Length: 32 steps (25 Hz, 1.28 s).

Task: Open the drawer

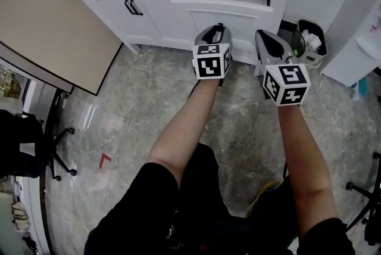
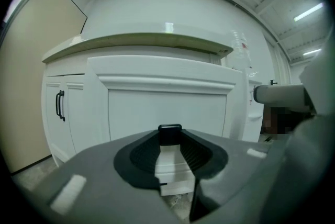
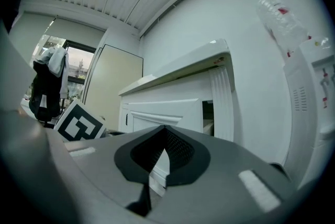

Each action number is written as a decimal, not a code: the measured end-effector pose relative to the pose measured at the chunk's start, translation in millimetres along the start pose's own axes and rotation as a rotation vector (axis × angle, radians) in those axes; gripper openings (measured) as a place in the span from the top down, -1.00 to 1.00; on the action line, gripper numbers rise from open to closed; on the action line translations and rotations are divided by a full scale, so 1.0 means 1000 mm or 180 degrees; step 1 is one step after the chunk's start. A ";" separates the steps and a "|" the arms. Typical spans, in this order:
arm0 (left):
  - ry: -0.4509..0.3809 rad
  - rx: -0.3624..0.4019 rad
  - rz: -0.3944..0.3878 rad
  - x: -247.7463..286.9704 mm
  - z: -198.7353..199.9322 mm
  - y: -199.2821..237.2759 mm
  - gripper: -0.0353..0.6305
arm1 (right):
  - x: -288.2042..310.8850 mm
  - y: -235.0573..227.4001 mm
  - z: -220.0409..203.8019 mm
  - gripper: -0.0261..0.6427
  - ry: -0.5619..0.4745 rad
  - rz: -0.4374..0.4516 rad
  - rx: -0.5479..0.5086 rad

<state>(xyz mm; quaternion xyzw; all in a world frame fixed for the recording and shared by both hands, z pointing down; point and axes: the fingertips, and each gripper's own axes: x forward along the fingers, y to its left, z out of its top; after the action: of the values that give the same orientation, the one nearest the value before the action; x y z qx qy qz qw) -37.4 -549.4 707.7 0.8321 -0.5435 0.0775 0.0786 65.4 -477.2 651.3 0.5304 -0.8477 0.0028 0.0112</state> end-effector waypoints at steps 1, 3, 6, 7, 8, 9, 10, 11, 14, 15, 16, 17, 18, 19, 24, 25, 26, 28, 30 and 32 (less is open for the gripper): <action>-0.0004 0.0002 -0.0011 -0.010 -0.002 -0.002 0.50 | -0.004 0.006 0.003 0.86 -0.0014 0.0018 -0.0008; -0.0001 -0.0016 -0.0042 -0.023 -0.005 -0.005 0.50 | -0.012 0.019 0.008 0.86 -0.0045 0.0056 -0.0022; 0.0023 -0.0060 -0.0051 -0.030 -0.006 -0.005 0.50 | -0.018 0.035 0.012 0.86 -0.0062 0.0102 -0.0045; 0.0031 -0.0067 -0.0049 -0.031 -0.006 -0.005 0.50 | -0.018 0.037 0.012 0.86 -0.0056 0.0106 -0.0052; 0.0038 -0.0073 -0.0049 -0.031 -0.006 -0.005 0.50 | -0.018 0.038 0.012 0.86 -0.0046 0.0105 -0.0058; 0.0043 -0.0079 -0.0053 -0.030 -0.006 -0.005 0.50 | -0.017 0.038 0.010 0.86 -0.0031 0.0100 -0.0064; 0.0047 -0.0086 -0.0062 -0.030 -0.006 -0.006 0.50 | -0.016 0.037 0.009 0.86 -0.0015 0.0092 -0.0063; 0.0048 -0.0088 -0.0075 -0.030 -0.006 -0.007 0.50 | -0.015 0.035 0.007 0.86 0.0000 0.0085 -0.0056; 0.0032 -0.0084 -0.0095 -0.029 -0.007 -0.006 0.50 | -0.010 0.033 0.002 0.86 0.0031 0.0079 -0.0027; 0.0019 -0.0079 -0.0090 -0.028 -0.007 -0.005 0.50 | -0.009 0.033 0.001 0.86 0.0039 0.0080 -0.0025; 0.0004 -0.0070 -0.0078 -0.027 -0.006 -0.004 0.50 | -0.007 0.032 0.001 0.86 0.0045 0.0081 -0.0024; -0.0008 -0.0053 -0.0062 -0.027 -0.005 -0.004 0.50 | -0.005 0.032 0.000 0.86 0.0050 0.0081 -0.0023; -0.0011 -0.0026 -0.0046 -0.027 -0.006 -0.005 0.50 | -0.004 0.032 -0.001 0.86 0.0056 0.0082 -0.0019; -0.0003 0.0008 -0.0032 -0.027 -0.007 -0.005 0.50 | -0.003 0.032 -0.002 0.86 0.0063 0.0086 -0.0014; -0.0109 -0.0014 0.0182 -0.030 0.008 0.007 0.24 | 0.004 0.029 0.006 0.86 0.0093 0.0146 0.0067; -0.0160 -0.0026 0.0222 -0.037 0.019 0.007 0.28 | 0.004 0.028 0.013 0.86 0.0118 0.0163 0.0092; -0.0186 -0.0026 0.0237 -0.047 0.031 0.004 0.62 | 0.002 0.029 0.019 0.86 0.0166 0.0182 0.0121; -0.0134 0.0021 0.0195 -0.067 0.054 -0.007 0.87 | -0.004 0.034 0.035 0.86 0.0287 0.0200 0.0188; -0.0046 0.0067 0.0113 -0.082 0.087 -0.019 0.87 | -0.010 0.039 0.066 0.86 0.0362 0.0188 0.0237; -0.0019 0.0073 0.0077 -0.096 0.135 -0.026 0.87 | -0.013 0.044 0.110 0.86 0.0396 0.0183 0.0247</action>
<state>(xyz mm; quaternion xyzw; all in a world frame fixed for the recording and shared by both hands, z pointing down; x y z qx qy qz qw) -46.4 -482.3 554.2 0.8266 -0.5528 0.0822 0.0665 29.9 -448.5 541.1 0.5047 -0.8595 0.0690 0.0432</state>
